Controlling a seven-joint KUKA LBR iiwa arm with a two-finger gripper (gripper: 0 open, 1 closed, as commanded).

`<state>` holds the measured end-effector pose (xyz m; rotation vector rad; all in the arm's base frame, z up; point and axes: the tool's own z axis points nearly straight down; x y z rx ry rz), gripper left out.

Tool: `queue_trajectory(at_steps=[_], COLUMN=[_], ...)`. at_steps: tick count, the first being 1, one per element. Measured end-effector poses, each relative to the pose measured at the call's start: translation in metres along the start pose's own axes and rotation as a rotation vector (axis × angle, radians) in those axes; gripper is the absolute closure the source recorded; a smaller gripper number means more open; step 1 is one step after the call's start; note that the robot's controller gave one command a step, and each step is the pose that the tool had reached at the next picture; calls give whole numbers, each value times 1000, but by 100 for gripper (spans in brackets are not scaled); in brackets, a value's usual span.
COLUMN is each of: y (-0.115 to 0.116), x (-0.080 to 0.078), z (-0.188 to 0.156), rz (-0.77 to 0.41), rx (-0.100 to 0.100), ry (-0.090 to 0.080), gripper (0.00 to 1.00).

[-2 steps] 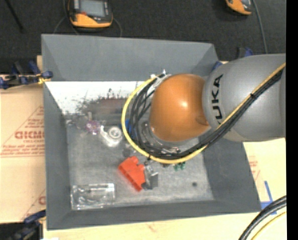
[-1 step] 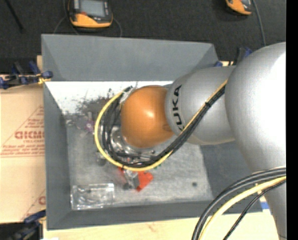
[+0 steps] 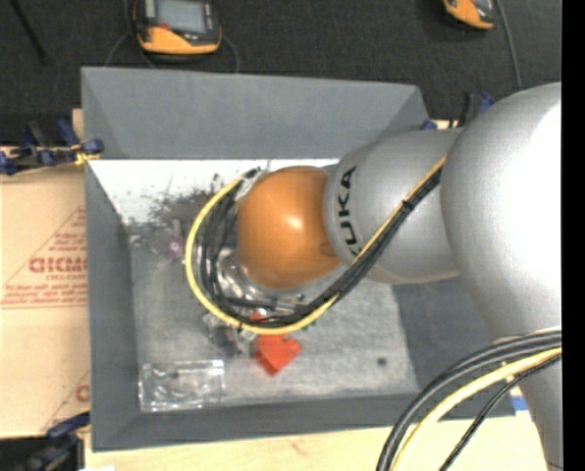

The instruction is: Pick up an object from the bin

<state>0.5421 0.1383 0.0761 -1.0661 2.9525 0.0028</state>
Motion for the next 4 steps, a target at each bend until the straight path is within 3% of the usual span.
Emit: queue_trajectory(at_steps=[1,2,3,4], y=[0,-75,-72,-71], x=[0,24,22,12], z=[0,5,5,-139], rz=[1,-192,-192,-225], rx=[0,6,1,8], ry=[1,0,-1,-6], gripper=[0,0,100,100])
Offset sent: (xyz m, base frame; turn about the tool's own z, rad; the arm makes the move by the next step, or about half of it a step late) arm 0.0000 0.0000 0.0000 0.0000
